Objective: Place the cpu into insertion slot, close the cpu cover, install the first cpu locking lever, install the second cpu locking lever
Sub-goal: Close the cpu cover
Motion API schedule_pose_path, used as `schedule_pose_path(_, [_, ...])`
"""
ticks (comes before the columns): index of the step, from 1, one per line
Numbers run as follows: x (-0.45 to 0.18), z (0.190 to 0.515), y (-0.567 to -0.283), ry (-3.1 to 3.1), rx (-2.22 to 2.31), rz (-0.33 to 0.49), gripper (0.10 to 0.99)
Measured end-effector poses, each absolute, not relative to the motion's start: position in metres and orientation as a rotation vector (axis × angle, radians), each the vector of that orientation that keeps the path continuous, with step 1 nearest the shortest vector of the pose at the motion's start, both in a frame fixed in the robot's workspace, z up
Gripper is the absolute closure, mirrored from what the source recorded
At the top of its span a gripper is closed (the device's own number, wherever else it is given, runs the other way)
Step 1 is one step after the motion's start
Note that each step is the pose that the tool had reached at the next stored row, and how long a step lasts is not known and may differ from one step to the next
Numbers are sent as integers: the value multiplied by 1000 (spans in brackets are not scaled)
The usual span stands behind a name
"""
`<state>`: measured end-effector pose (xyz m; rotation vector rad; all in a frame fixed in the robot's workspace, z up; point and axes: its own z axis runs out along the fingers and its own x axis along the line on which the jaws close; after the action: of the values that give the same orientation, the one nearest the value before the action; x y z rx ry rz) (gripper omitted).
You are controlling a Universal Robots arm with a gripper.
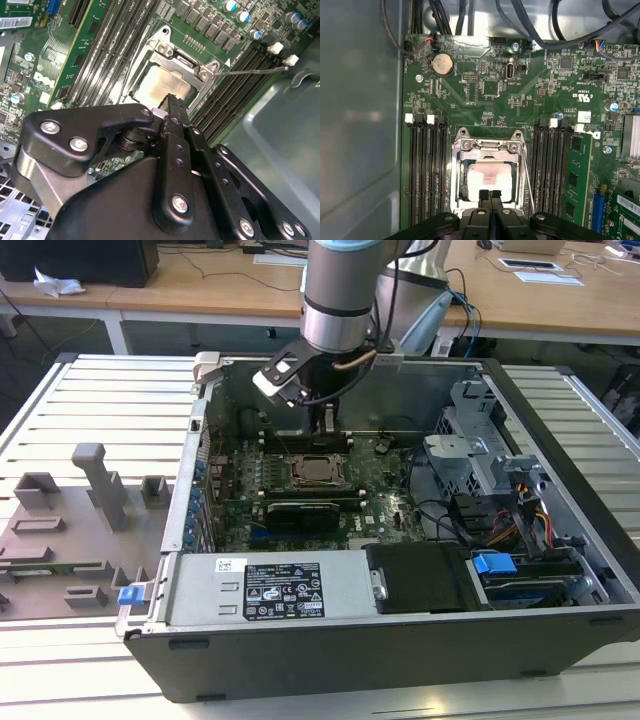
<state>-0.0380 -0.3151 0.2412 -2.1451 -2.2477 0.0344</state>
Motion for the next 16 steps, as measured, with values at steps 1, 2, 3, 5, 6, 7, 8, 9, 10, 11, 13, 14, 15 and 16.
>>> schedule_pose_path(1, [-39, 240, -315, -2248, -2145, 34, 980])
schedule_pose_path(2, [-39, 239, -315, -2248, -2145, 34, 980])
schedule_pose_path(3, [-40, 238, -315, -2248, -2145, 35, 980])
schedule_pose_path(5, [-41, 236, -315, -2248, -2145, 34, 980])
schedule_pose_path(6, [-42, 235, -315, -2248, -2145, 34, 980])
schedule_pose_path(7, [-43, 233, -315, -2248, -2145, 34, 980])
schedule_pose_path(8, [-43, 232, -315, -2248, -2145, 35, 980])
schedule_pose_path(9, [-43, 230, -315, -2248, -2145, 35, 980])
schedule_pose_path(10, [-43, 229, -315, -2248, -2145, 35, 980])
schedule_pose_path(11, [-44, 227, -315, -2248, -2145, 35, 980])
schedule_pose_path(13, [-44, 225, -315, -2248, -2145, 34, 980])
schedule_pose_path(14, [-46, 222, -315, -2248, -2145, 35, 980])
schedule_pose_path(15, [-49, 220, -315, -2248, -2145, 34, 980])
schedule_pose_path(16, [-55, 216, -315, -2248, -2145, 35, 980])
